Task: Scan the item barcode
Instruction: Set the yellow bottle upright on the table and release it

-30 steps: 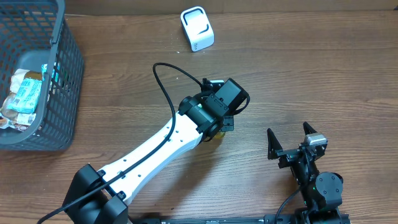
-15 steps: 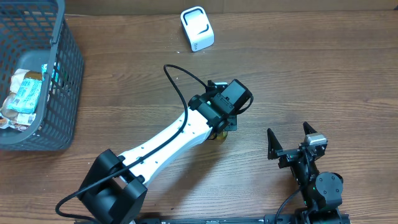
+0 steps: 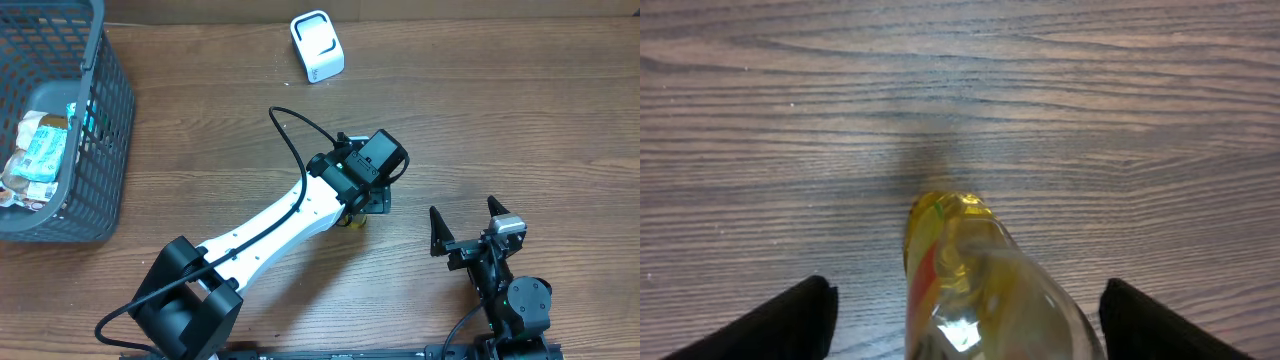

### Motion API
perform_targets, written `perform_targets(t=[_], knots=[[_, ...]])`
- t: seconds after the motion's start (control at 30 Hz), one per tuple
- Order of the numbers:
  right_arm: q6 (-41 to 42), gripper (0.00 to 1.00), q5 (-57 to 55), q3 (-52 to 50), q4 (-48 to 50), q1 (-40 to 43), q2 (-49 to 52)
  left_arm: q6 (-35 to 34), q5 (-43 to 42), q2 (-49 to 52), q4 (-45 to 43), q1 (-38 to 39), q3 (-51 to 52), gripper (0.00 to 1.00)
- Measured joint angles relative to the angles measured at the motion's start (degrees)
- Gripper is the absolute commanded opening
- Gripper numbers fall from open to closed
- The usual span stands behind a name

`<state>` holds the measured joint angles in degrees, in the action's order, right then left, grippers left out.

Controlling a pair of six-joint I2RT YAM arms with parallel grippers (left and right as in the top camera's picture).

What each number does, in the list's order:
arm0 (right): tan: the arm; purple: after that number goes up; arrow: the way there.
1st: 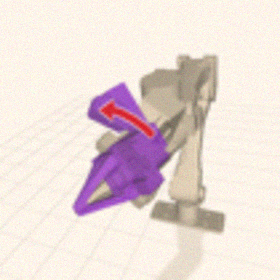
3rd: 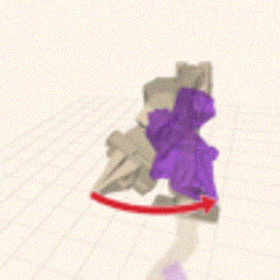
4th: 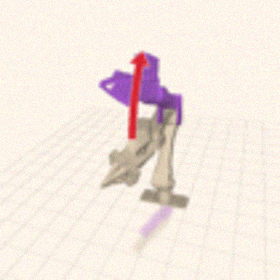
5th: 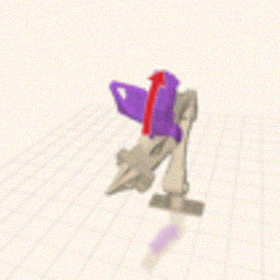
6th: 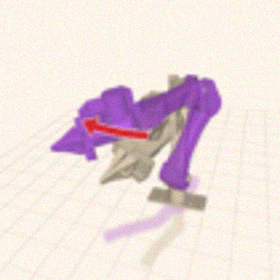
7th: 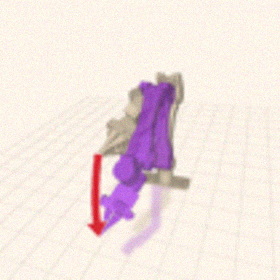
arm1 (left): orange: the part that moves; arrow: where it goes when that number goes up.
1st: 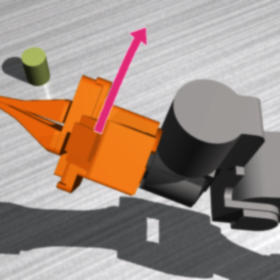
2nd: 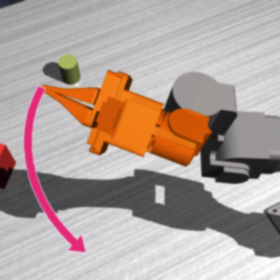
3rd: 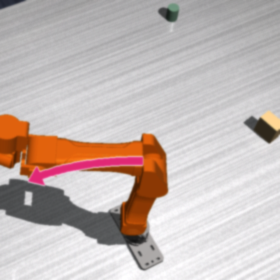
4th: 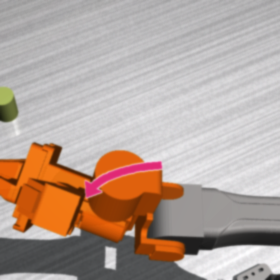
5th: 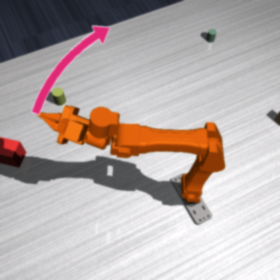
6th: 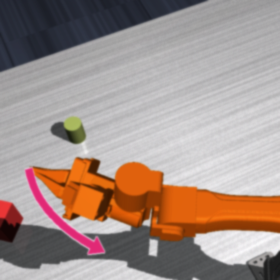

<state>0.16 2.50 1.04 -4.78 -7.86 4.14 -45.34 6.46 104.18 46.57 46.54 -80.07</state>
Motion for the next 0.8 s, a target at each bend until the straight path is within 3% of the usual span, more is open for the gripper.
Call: perform_targets(t=[0.2,0.43,0.5,0.53,0.6,0.8], knots=[[0.0,1.0,0.0,0.0,0.0,0.0,0.0,1.7,-0.2,0.0,0.0,0.0,-0.7,0.94],[0.0,1.0,0.0,0.0,0.0,0.0,0.0,6.8,-0.2,0.0,5.4,-1.0,-12.6,0.86],[0.0,1.0,0.0,0.0,0.0,0.0,0.0,8.6,-0.3,0.0,7.9,-1.9,-16.7,0.69],[0.0,1.0,0.0,0.0,0.0,0.0,0.0,9.6,-0.2,0.0,9.2,-2.4,-18.4,0.53],[0.0,1.0,0.0,0.0,0.0,0.0,0.0,12.7,-0.2,0.0,12.3,-4.0,-21.9,0.04],[0.0,1.0,0.0,0.0,0.0,0.0,0.0,20.0,-0.2,0.0,21.7,-9.4,-27.4,0.04]])
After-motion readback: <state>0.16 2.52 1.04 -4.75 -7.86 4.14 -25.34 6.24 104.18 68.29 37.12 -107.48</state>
